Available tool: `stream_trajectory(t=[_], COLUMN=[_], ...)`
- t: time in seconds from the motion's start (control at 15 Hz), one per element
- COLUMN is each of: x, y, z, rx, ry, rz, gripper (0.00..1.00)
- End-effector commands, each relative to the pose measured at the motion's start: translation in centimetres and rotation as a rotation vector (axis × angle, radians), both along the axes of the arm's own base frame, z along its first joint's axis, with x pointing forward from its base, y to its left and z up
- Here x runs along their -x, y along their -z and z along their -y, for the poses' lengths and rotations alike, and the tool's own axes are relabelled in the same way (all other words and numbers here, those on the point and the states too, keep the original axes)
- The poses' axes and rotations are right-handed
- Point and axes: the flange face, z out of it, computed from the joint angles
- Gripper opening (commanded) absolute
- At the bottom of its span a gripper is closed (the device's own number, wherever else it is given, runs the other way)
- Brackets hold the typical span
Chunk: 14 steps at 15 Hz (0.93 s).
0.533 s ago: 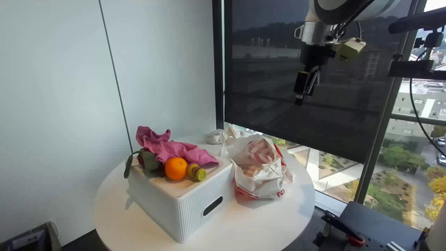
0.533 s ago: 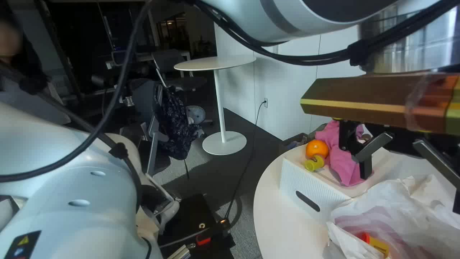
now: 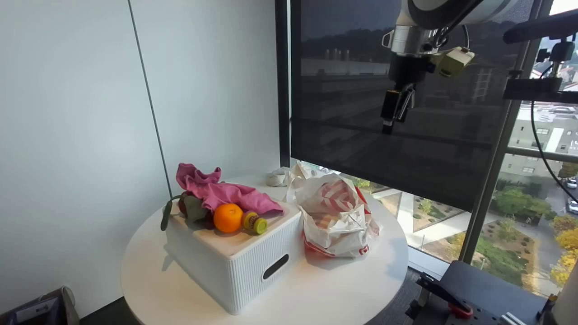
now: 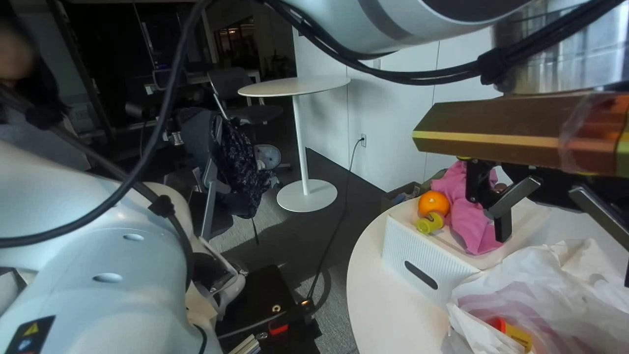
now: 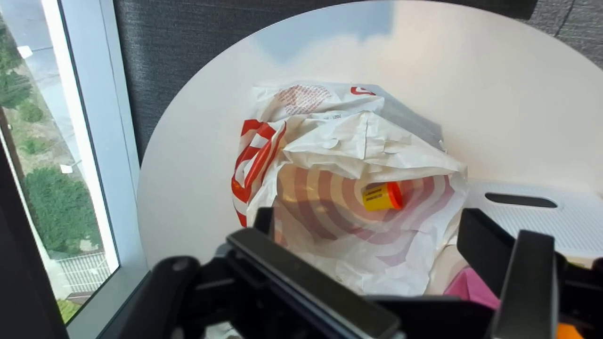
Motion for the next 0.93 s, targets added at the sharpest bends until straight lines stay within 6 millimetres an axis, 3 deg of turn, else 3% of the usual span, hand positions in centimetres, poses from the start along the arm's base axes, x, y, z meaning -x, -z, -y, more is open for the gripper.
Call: stream_trajectory(t=[0.0, 0.33, 0.6, 0.87], x=[-1.0, -5.9, -11.2, -14.5], y=[2.9, 10.3, 13.7, 16.3], z=[-1.8, -10.2, -16.7, -21.0], rx=[-0.049, -0.107, -0.111, -0.103], ry=[-0.056, -0.247, -0.354, -0.419], rz=[-0.052, -0.143, -0.093, -0.050], gripper=[1.00, 1.00, 1.00, 1.00])
